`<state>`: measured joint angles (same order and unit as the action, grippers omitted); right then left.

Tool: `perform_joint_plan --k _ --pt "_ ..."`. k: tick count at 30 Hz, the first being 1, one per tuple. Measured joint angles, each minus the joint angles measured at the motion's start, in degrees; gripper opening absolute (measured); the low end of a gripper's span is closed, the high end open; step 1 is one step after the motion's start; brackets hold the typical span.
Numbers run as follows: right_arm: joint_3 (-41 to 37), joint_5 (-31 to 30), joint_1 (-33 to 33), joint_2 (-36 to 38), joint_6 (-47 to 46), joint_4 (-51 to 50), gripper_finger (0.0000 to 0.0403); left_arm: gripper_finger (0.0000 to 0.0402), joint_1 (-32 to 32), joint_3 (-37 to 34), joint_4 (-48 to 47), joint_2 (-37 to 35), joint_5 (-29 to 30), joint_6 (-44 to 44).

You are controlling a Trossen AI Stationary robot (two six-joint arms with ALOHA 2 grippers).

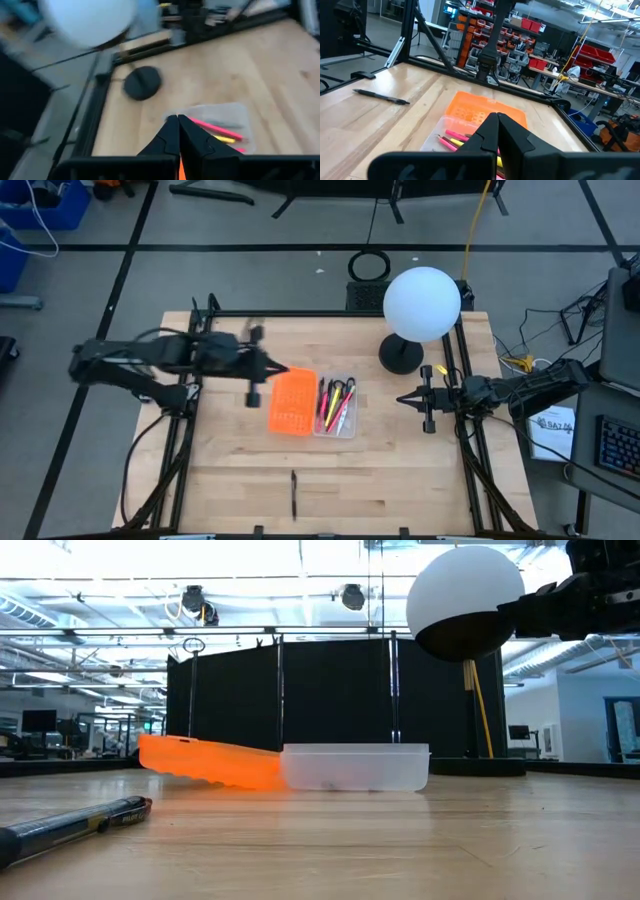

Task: Pick & place school supplies into a supply box
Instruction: Put the black pen into the orange box

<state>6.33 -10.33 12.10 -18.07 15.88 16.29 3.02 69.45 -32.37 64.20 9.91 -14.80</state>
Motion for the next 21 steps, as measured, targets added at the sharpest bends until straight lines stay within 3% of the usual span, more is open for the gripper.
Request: perform_joint_plan --k 3,6,8,13,18,21 --pt "0.0 0.02 0.0 0.0 -0.57 -0.06 0.0 0.0003 1.08 -10.87 6.3 -9.41 -0.71 2.44" --pt "0.0 0.09 0.0 -0.02 -1.99 -0.48 0.0 0.0003 1.24 -24.39 19.35 -16.97 -13.78 1.29" --pt "0.0 0.09 0.0 0.0 -2.12 -0.48 0.0 0.0003 0.44 -33.28 29.7 -19.48 -18.41 0.97" --pt "0.0 0.08 0.0 -0.02 -1.14 -0.03 0.0 0.0002 -2.32 -49.29 49.57 -22.19 -14.93 3.11" --pt "0.0 0.02 0.0 0.0 1.57 2.29 0.0 0.0002 -3.43 -56.46 51.06 -31.6 -14.42 3.12" --pt "0.0 0.02 0.0 0.0 1.5 1.98 0.0 0.0001 -3.43 -58.95 46.97 -39.32 -14.37 3.12"
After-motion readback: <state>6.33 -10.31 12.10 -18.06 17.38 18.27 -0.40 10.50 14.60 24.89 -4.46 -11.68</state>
